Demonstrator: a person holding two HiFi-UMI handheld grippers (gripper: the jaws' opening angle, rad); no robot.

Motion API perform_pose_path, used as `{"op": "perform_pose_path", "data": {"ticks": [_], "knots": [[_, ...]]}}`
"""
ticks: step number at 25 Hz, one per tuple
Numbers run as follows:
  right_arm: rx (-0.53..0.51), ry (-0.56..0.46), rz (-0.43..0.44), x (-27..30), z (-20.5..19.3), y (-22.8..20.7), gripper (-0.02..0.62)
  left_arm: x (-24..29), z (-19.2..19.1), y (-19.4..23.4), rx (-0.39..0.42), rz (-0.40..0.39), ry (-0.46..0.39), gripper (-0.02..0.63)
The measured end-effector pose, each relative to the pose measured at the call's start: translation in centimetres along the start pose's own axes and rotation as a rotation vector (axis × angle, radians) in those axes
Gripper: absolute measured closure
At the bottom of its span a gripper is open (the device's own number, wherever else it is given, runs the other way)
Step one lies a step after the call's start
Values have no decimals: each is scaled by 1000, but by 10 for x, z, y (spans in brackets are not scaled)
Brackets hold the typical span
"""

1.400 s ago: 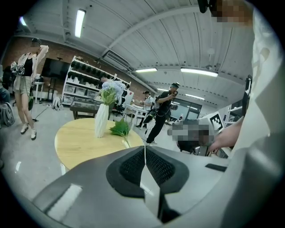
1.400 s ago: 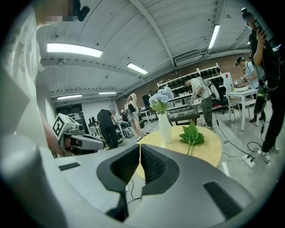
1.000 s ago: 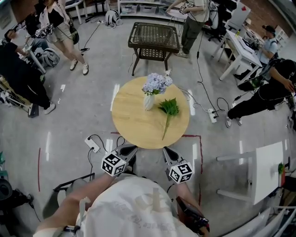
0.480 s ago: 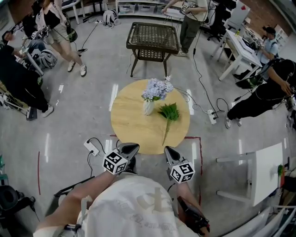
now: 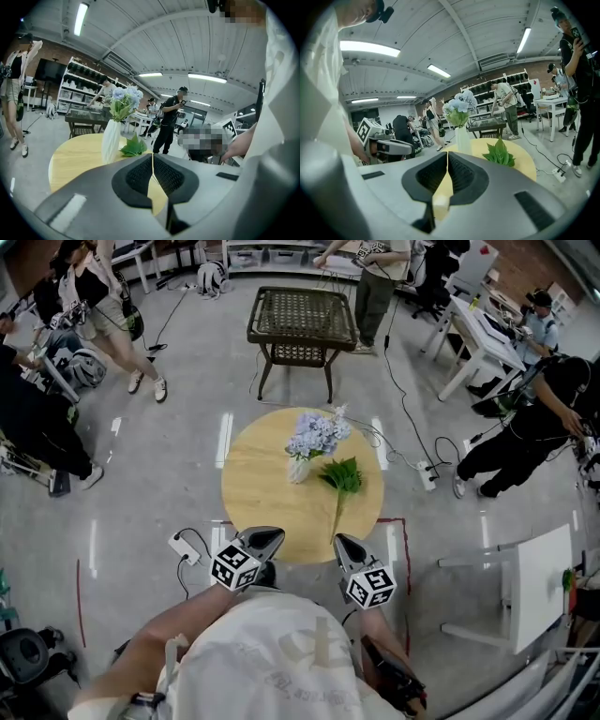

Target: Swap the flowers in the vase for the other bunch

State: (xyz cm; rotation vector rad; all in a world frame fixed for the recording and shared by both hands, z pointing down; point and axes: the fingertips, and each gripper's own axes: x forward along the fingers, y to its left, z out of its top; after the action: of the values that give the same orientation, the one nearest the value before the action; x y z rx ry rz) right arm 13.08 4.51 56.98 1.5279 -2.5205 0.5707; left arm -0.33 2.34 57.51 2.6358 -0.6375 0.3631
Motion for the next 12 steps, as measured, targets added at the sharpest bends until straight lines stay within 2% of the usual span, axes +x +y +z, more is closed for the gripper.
{"op": "perform_pose_path", "data": {"ticks": [12], "knots": [[5,-27,-45,47,24,-2,588,7,31,47,35,-50,-1,594]]}}
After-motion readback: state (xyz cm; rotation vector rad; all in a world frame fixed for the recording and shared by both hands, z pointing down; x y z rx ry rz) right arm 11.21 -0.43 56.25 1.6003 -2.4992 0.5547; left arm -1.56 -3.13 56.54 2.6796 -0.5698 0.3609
